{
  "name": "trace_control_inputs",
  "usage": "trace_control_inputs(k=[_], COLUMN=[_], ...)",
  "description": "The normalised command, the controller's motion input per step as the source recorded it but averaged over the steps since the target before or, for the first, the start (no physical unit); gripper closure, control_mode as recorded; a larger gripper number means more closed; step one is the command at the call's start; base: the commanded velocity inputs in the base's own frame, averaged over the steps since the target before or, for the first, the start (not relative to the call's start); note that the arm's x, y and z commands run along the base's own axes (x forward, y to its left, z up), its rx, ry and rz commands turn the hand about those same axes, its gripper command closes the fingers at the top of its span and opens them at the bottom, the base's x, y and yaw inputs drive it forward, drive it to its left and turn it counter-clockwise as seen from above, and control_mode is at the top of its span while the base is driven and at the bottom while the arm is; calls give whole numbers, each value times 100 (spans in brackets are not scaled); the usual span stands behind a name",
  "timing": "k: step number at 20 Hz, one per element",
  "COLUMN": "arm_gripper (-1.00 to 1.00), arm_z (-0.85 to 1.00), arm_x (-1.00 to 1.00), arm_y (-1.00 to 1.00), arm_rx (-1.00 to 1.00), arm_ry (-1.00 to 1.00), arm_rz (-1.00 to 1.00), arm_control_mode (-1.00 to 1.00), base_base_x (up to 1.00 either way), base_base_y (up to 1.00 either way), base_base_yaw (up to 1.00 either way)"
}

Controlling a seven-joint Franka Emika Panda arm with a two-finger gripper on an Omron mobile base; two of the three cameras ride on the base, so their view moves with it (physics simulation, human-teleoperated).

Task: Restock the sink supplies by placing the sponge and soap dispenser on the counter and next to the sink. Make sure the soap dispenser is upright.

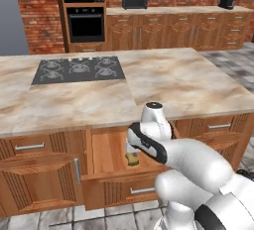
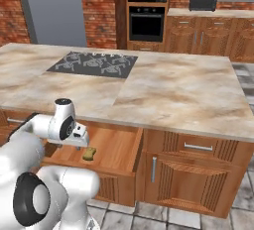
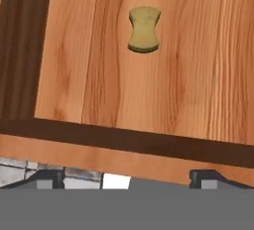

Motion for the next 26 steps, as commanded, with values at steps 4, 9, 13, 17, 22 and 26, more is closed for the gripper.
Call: trace_control_inputs(k=[4,9,13,17,22,26], arm_gripper=[-100,-100,-100,-100,-100,-100], arm_z=[-52,-39,-48,-46,-32,-31], arm_x=[28,22,7,0,18,26], arm_y=[-3,-6,-11,-12,1,9], arm_rx=[0,0,0,0,0,0], arm_ry=[1,0,0,0,0,0], arm_rz=[-12,-3,0,0,0,0], arm_control_mode=[-100,-100,-100,-100,-100,-100], base_base_x=[0,0,0,0,0,0], base_base_y=[0,0,0,0,0,0], base_base_yaw=[0,0,0,0,0,0])
